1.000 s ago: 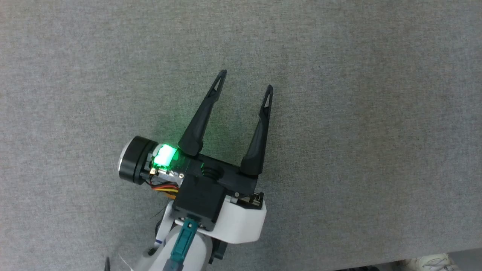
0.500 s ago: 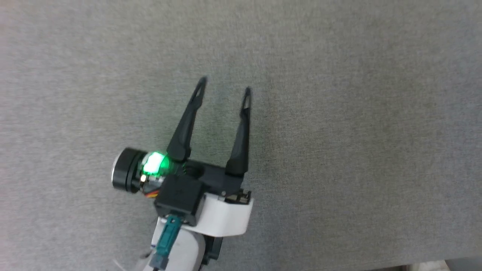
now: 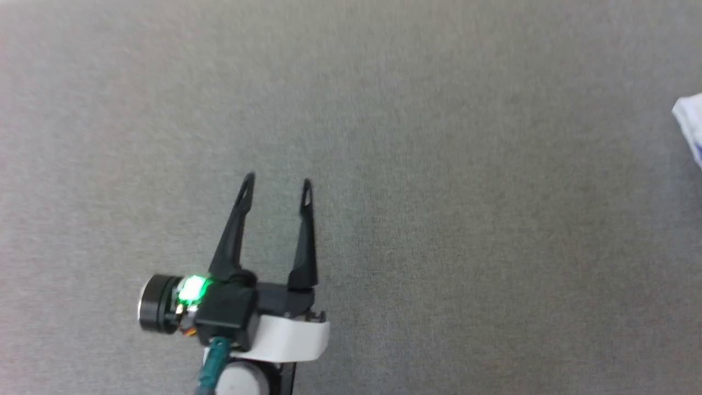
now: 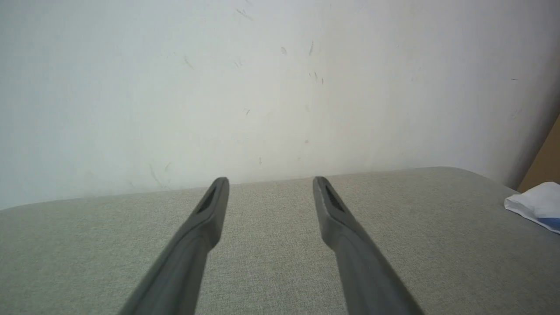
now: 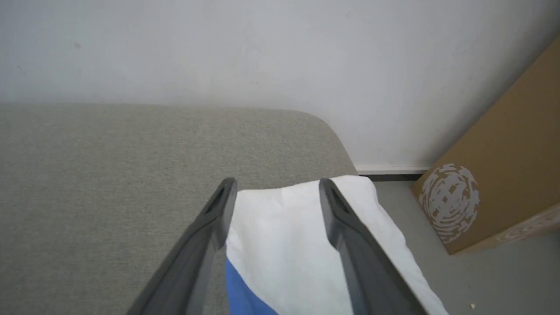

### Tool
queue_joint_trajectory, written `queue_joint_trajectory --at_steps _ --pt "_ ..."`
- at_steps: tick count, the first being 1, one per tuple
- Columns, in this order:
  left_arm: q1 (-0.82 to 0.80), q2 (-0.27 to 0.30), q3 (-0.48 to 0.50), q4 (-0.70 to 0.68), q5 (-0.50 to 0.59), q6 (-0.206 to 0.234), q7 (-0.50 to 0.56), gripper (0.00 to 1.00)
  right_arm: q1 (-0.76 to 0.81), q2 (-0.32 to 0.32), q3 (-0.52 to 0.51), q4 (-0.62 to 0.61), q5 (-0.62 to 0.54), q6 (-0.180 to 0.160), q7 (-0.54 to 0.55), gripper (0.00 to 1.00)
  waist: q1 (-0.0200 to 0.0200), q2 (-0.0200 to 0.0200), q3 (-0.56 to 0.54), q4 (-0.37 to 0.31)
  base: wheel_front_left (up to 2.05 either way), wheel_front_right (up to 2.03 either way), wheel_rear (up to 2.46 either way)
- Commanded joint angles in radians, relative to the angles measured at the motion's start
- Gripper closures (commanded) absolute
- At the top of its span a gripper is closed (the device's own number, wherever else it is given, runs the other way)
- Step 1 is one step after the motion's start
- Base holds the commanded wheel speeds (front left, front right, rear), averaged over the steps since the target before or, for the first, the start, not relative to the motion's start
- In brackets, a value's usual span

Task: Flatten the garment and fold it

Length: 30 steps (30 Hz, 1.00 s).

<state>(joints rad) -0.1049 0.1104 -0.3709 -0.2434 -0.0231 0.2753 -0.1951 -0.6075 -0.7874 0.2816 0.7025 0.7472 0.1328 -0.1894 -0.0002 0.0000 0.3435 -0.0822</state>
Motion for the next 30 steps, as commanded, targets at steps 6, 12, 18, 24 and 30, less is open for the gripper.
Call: queue_joint_trajectory --at_steps 6,12,18,24,30 --pt "0.063 0.029 0.039 0.01 -0.071 -0.01 -0.004 0.0 0.133 0.113 -0.106 -0.16 -0.07 -0.002 -0.044 0.0 0.0002 0.0 -0.194 0.036 0.0 0.0 0.0" --pt "0.075 0.048 0.063 0.051 -0.138 -0.049 -0.018 0.0 0.301 0.283 -0.244 -0.348 -0.214 -0.002 -0.025 0.0 0.0002 0.0 -0.253 0.051 0.0 0.0 0.0" --pt "0.092 0.047 0.064 0.102 -0.171 -0.075 -0.043 0.0 0.474 0.454 -0.361 -0.539 -0.391 -0.002 0.018 0.0 0.0002 0.0 -0.28 0.075 0.0 0.0 0.0" --pt "0.141 0.035 0.057 0.149 -0.184 -0.077 -0.058 0.0 0.617 0.611 -0.423 -0.703 -0.529 -0.002 0.052 0.0 0.0002 0.0 -0.292 0.095 0.0 0.0 0.0" --pt "0.197 0.025 0.062 0.176 -0.198 -0.073 -0.064 0.0 0.714 0.702 -0.459 -0.762 -0.616 -0.002 0.059 0.0 0.0002 0.0 -0.302 0.112 0.0 0.0 0.0"
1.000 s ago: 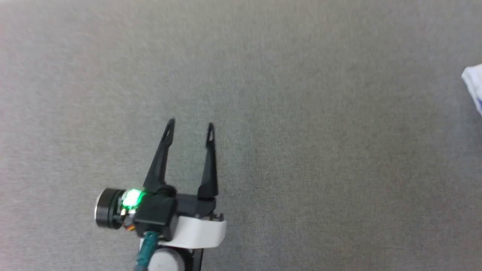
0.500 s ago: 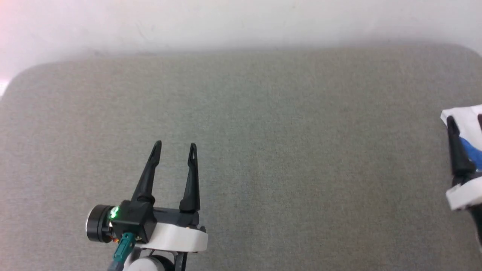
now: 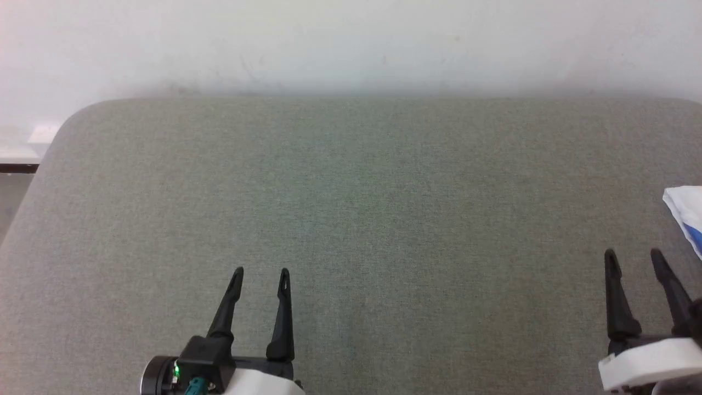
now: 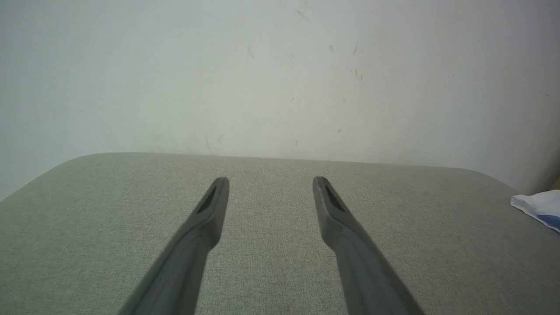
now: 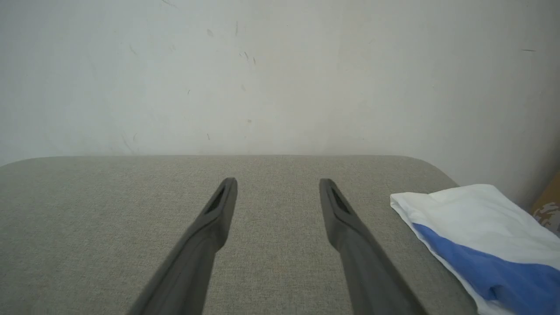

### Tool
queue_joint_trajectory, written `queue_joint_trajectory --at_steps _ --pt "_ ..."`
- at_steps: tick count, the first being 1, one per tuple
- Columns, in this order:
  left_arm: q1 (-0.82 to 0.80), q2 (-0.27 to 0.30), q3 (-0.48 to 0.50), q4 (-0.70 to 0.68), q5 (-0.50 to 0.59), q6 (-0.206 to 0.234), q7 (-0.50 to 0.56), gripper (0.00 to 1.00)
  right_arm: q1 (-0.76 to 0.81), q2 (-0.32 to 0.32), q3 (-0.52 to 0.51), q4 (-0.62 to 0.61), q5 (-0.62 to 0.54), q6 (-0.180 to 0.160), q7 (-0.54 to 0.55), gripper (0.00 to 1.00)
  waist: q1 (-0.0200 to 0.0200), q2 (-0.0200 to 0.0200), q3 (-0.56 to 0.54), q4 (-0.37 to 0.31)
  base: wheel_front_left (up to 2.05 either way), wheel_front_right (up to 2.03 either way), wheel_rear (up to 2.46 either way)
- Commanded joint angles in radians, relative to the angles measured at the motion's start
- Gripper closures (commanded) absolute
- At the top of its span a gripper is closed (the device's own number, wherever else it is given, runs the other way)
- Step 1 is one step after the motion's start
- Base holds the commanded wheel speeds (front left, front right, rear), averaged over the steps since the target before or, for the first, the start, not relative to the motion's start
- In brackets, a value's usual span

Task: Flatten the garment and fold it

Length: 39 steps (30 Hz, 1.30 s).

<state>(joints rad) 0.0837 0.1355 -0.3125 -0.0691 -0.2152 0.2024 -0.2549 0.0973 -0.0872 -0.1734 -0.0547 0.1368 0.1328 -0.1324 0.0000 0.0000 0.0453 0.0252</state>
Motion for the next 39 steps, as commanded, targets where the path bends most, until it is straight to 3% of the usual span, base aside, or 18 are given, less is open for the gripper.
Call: queue_joint_trajectory --at_steps 1,16,17,39 --pt "0.015 -0.002 0.006 0.004 -0.008 0.0 -0.005 0.0 0.021 0.01 -0.009 -0.006 -0.015 -0.002 0.0 0.0 0.0 0.0 -0.004 0.006 0.0 0.0 0.0" --pt "0.017 -0.027 0.019 -0.002 0.019 -0.011 -0.007 0.0 0.025 0.036 -0.003 -0.007 -0.028 -0.002 -0.005 0.0 0.0 0.0 0.026 -0.007 0.0 0.0 0.0" --pt "0.02 -0.026 0.015 0.001 0.007 -0.008 -0.001 1.0 0.032 0.032 -0.008 0.0 -0.024 0.0 -0.003 1.0 0.0001 0.0 0.024 -0.005 0.0 0.0 0.0" --pt "0.006 -0.034 0.053 0.01 0.033 -0.034 0.034 1.0 0.015 0.032 0.013 0.008 -0.039 0.0 0.018 1.0 0.0002 0.0 0.015 -0.008 0.0 0.0 0.0"
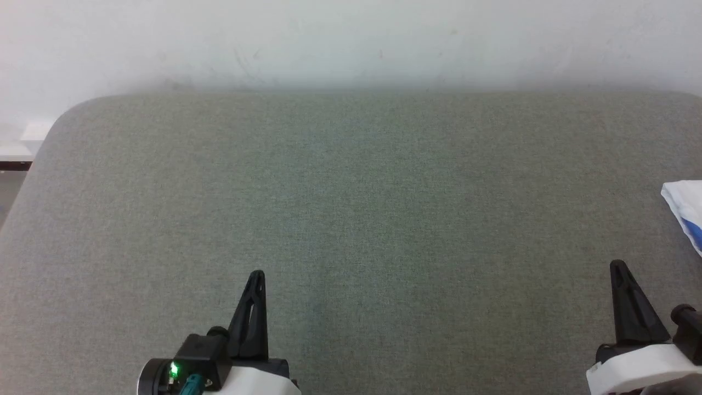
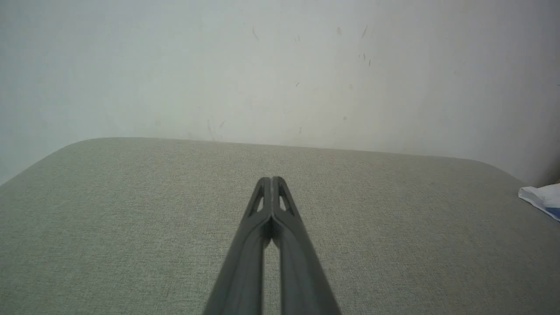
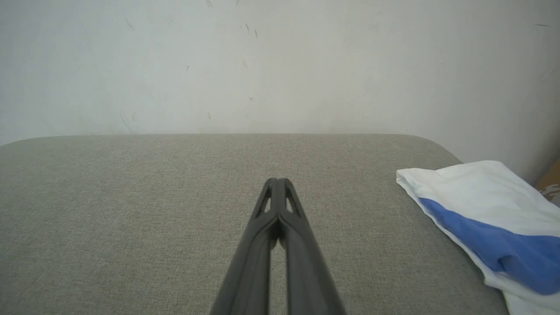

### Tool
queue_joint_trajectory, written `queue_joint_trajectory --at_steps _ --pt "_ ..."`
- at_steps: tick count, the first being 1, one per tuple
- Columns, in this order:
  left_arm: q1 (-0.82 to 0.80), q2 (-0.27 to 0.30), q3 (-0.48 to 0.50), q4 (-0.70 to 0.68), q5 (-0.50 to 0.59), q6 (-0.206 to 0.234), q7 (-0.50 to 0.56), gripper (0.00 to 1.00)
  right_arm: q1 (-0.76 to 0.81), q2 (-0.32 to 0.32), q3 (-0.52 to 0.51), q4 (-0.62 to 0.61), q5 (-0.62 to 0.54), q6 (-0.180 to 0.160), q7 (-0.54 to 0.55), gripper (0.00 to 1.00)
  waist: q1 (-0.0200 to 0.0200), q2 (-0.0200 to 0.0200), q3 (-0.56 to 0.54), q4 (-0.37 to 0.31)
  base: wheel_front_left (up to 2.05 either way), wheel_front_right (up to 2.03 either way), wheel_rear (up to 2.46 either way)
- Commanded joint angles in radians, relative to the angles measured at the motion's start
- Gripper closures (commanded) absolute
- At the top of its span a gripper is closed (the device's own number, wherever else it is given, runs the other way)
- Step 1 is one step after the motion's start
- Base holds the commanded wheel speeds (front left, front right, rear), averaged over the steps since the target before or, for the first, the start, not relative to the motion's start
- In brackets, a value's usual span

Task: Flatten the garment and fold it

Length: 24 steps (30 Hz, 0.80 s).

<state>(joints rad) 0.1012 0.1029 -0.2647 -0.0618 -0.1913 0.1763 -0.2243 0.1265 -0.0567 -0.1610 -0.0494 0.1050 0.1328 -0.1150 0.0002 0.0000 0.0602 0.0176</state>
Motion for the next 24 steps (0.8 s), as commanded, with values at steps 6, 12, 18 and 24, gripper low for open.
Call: queue_joint_trajectory --at_steps 6,12,18,24 --pt "-0.016 -0.005 0.02 0.006 0.02 -0.017 0.015 1.0 -0.02 0.001 0.01 0.006 -0.013 0.0 0.006 1.0 0.0 0.0 -0.003 -0.001 0.0 0.0 0.0" --pt "-0.021 -0.007 0.034 0.01 0.03 -0.026 0.028 1.0 -0.027 0.002 0.019 0.008 -0.018 0.0 0.013 1.0 0.0 0.0 -0.007 -0.002 0.0 0.0 0.0" --pt "-0.026 -0.01 0.049 0.013 0.04 -0.036 0.04 1.0 -0.033 0.002 0.027 0.011 -0.024 -0.001 0.019 1.0 0.0 0.0 -0.01 -0.003 0.0 0.0 0.0" --pt "-0.031 -0.013 0.063 0.016 0.05 -0.045 0.052 1.0 -0.039 0.002 0.036 0.013 -0.029 -0.001 0.026 1.0 0.0 0.0 -0.013 -0.004 0.0 0.0 0.0"
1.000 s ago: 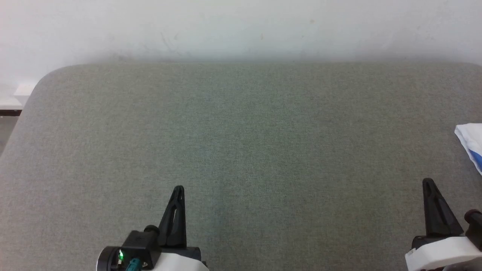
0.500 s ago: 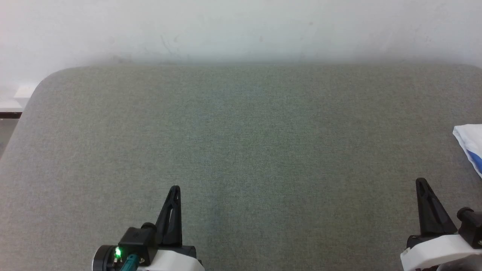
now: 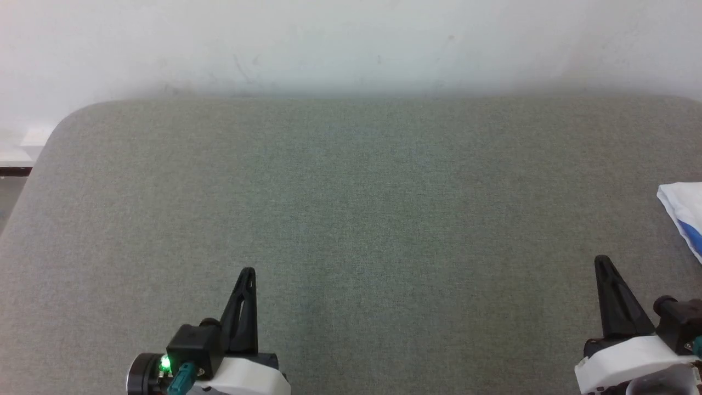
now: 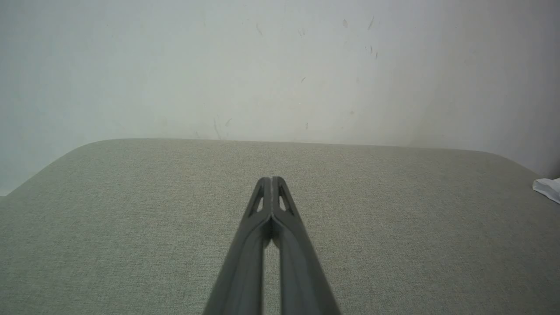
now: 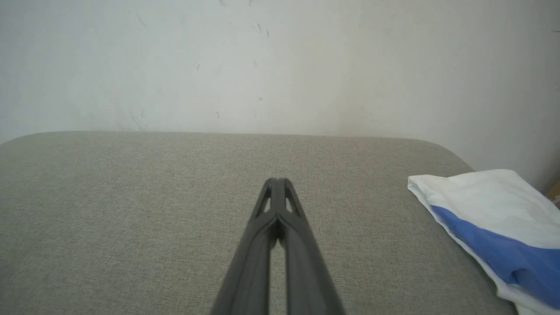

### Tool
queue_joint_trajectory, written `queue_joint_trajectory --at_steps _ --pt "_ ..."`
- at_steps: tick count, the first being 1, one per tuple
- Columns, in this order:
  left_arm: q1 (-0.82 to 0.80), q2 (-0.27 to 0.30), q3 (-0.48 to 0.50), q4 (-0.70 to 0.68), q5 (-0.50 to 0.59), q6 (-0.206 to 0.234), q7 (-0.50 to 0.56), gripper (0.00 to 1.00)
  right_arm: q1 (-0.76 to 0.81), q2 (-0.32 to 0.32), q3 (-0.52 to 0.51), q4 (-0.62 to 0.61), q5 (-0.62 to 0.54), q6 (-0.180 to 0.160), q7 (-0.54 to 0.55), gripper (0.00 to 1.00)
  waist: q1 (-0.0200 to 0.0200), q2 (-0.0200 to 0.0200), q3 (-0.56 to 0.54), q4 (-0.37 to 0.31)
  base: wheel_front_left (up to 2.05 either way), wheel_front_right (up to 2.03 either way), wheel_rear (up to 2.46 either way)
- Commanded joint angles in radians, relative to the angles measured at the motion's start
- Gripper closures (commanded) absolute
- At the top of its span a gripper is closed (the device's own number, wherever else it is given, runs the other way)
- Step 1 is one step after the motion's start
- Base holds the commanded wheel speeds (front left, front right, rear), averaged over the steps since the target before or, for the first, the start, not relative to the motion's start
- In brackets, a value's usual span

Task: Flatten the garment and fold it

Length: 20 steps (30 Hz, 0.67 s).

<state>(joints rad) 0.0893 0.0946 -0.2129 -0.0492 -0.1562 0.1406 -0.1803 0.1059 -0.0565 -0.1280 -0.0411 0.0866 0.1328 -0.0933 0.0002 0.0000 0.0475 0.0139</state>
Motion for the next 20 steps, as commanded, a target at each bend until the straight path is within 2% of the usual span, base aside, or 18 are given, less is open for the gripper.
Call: queue_joint_trajectory --at_steps 1,20 --pt "-0.02 -0.005 0.014 0.004 0.016 -0.011 0.01 1.0 -0.019 0.002 0.005 0.005 -0.012 -0.001 0.005 1.0 -0.0001 0.0 -0.001 0.0 0.0 0.0 0.0" --pt "-0.036 -0.014 0.059 0.014 0.048 -0.04 0.049 1.0 -0.039 0.003 0.033 0.014 -0.029 -0.001 0.025 1.0 -0.0001 0.0 -0.012 -0.003 0.0 0.0 0.0"
